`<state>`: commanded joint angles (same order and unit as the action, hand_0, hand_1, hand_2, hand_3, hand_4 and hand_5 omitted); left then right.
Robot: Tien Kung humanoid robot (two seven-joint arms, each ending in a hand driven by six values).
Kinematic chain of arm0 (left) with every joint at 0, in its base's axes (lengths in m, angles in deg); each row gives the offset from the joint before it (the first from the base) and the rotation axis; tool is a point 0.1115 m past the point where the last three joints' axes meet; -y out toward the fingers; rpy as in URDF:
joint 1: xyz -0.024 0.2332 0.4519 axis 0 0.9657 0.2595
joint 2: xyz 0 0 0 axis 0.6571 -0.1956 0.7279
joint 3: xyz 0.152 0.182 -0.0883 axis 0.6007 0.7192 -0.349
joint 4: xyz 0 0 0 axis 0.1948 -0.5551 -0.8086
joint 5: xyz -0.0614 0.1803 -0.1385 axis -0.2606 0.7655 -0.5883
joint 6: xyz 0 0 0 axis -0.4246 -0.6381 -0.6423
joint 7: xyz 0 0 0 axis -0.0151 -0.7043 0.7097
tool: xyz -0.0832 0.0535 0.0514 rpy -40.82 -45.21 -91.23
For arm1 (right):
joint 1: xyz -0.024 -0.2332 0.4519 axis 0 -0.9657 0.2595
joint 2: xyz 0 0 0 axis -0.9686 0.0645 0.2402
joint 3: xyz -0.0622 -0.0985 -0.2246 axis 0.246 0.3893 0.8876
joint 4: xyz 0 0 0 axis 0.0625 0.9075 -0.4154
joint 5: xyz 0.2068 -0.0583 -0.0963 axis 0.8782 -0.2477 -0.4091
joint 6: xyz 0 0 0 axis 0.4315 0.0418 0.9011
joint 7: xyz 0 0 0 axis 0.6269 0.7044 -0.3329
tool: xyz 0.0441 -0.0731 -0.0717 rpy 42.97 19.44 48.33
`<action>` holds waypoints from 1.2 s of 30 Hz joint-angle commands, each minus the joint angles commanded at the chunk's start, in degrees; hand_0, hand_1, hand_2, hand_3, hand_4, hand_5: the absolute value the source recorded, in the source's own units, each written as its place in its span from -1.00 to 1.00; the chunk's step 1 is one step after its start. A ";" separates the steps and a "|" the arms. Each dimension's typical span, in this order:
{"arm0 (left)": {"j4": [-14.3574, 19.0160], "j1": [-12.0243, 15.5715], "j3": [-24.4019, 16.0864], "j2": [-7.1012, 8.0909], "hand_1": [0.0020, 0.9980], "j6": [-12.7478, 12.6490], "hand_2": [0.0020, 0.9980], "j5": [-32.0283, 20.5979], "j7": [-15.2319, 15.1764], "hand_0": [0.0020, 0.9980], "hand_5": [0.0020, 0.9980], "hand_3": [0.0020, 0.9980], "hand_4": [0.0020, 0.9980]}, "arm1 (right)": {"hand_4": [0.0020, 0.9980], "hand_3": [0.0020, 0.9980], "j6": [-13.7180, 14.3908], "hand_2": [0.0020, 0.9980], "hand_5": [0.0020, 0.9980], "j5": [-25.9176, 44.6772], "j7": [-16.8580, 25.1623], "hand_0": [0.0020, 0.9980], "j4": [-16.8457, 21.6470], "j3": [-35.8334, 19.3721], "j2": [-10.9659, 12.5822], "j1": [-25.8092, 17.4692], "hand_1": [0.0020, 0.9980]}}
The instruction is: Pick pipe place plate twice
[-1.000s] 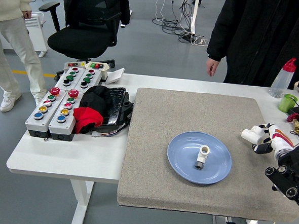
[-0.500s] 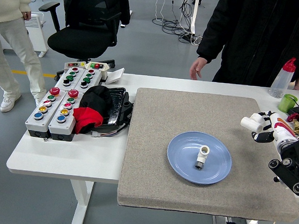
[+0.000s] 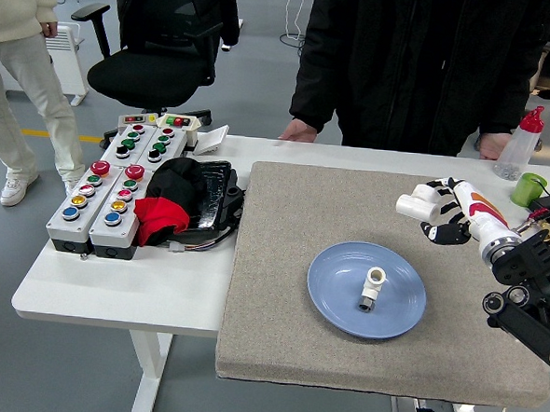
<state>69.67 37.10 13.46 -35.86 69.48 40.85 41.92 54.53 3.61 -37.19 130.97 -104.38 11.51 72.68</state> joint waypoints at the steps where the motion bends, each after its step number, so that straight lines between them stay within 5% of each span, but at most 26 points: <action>1: 0.01 0.02 -0.03 0.00 0.40 0.01 0.46 0.03 0.02 0.37 1.00 0.33 0.04 | 0.27 0.50 -0.30 0.19 -0.60 -0.24 -0.16 -0.06 1.66 0.47 0.27 0.09 0.14; 7: 0.08 0.16 -0.17 0.01 0.40 0.00 0.46 0.07 0.17 0.36 1.00 0.33 0.04 | 0.28 0.50 -3.33 0.21 -0.58 -4.28 -2.58 -0.03 8.28 6.45 1.12 1.61 0.15; 20: 0.15 0.15 0.01 0.07 0.39 -0.10 0.45 -0.29 0.16 0.37 1.00 0.32 0.04 | 0.29 0.53 -7.40 0.27 -0.55 -13.33 -4.24 0.14 9.12 7.70 -0.23 2.72 0.25; 21: 0.15 0.16 -0.04 0.07 0.39 -0.12 0.45 -0.25 0.17 0.37 1.00 0.32 0.04 | 0.35 0.63 -8.16 0.43 -0.48 -13.94 -4.71 0.38 9.48 7.77 -0.26 2.79 0.38; 26: 0.20 0.17 -0.09 0.08 0.39 -0.14 0.45 -0.13 0.21 0.37 1.00 0.32 0.04 | 0.35 0.63 -10.25 0.43 -0.48 -15.64 -5.17 0.38 9.89 8.00 -0.54 2.89 0.38; 27: 0.20 0.17 -0.10 0.08 0.38 -0.14 0.45 -0.11 0.22 0.37 1.00 0.32 0.04 | 0.37 0.67 -10.33 0.65 -0.47 -15.72 -5.23 0.58 9.90 8.03 -0.58 2.90 0.51; 32: 0.22 0.30 -0.28 0.06 0.38 -0.23 0.45 0.01 0.24 0.37 1.00 0.32 0.04 | 0.37 0.67 -11.65 0.65 -0.47 -17.14 -5.62 0.58 10.00 7.86 -0.99 2.96 0.51; 33: 0.23 0.32 -0.28 0.05 0.38 -0.24 0.44 0.01 0.25 0.36 1.00 0.31 0.04 | 0.47 0.84 -11.77 0.93 -0.38 -17.24 -5.65 0.75 9.99 7.81 -1.04 2.96 0.66; 36: 0.25 0.38 -0.35 0.03 0.38 -0.30 0.44 -0.03 0.29 0.36 1.00 0.31 0.04 | 0.47 0.84 -12.34 0.93 -0.38 -17.58 -5.73 0.75 10.41 7.49 -0.87 2.79 0.66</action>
<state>69.92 37.48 13.11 -35.83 69.18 40.82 42.20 42.19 -13.97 -42.93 141.38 -96.89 10.64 75.47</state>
